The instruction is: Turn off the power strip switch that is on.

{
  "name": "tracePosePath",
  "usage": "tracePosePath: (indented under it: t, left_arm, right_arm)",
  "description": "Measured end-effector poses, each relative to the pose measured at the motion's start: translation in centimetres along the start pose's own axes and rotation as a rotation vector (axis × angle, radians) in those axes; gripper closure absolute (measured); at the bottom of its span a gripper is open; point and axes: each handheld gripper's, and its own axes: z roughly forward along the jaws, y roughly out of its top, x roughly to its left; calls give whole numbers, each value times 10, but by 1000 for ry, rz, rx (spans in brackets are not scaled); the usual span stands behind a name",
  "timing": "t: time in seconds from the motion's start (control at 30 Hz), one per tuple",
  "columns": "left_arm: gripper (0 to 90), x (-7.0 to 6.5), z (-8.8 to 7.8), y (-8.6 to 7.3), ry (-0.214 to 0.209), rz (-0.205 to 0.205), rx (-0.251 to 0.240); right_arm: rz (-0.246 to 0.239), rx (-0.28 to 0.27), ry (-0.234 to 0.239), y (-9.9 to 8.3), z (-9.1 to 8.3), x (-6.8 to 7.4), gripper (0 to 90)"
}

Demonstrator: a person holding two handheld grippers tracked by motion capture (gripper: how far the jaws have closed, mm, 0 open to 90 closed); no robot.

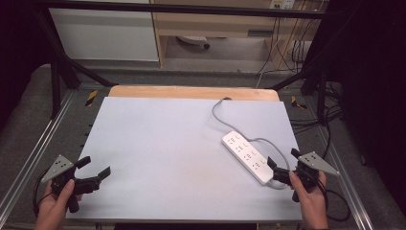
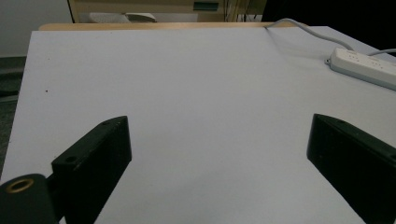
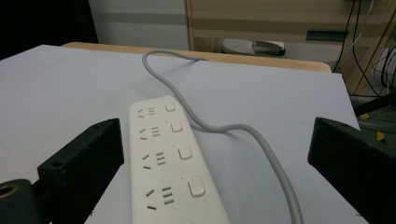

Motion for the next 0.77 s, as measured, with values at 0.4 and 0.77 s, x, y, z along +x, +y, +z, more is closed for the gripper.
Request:
tracePosePath:
  t: [0.4,0.77]
  left_arm:
    - [65,0,1,0,-1,-2,2]
    - [65,-1,1,0,0,-3,5]
  right_arm:
    - [19,50,-10,-26,-8,-15,45]
    - [22,160,32,-45,2,-16,48]
